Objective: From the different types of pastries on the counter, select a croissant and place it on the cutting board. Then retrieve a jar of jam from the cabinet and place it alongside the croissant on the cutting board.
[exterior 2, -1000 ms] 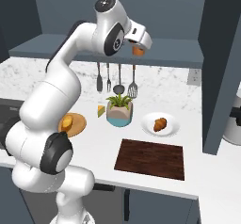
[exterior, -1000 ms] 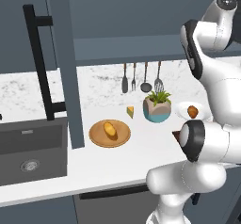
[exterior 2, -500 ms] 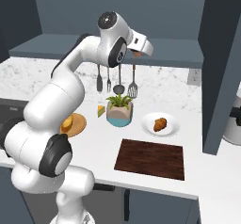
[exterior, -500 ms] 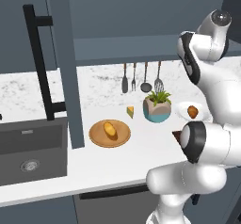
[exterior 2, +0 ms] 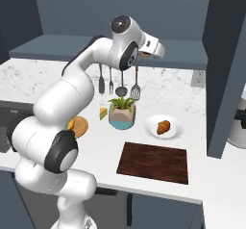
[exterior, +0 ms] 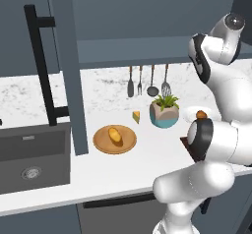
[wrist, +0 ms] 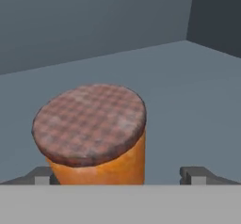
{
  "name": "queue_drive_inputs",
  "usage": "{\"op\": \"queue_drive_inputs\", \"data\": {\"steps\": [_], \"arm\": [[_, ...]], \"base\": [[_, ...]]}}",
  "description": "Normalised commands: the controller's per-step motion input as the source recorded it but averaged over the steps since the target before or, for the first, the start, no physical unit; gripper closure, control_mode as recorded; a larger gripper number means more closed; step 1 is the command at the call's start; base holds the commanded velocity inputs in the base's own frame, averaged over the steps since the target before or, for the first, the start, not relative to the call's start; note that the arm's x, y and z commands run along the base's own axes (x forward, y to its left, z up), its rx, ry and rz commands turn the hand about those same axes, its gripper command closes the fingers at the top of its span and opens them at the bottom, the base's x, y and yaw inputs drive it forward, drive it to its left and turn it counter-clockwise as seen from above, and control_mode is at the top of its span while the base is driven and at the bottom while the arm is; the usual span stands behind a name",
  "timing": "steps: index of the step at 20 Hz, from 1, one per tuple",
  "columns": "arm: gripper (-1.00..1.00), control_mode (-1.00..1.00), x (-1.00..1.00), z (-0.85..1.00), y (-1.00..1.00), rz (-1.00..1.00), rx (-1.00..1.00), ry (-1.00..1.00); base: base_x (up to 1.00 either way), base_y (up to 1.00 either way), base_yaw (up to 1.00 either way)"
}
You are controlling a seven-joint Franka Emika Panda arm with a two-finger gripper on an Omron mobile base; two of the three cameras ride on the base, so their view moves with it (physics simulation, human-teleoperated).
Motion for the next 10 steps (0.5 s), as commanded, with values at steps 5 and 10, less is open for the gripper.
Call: {"op": "queue_drive_inputs", "data": {"steps": [5, 10], "arm": [[-1.00, -1.00, 0.27, 0.00, 0.12, 0.00, 0.00, 0.09], [1.00, -1.00, 0.46, -0.20, 0.16, 0.01, 0.00, 0.04]], "base": [[0.00, 0.00, 0.00], [0.00, 0.00, 0.00]]}}
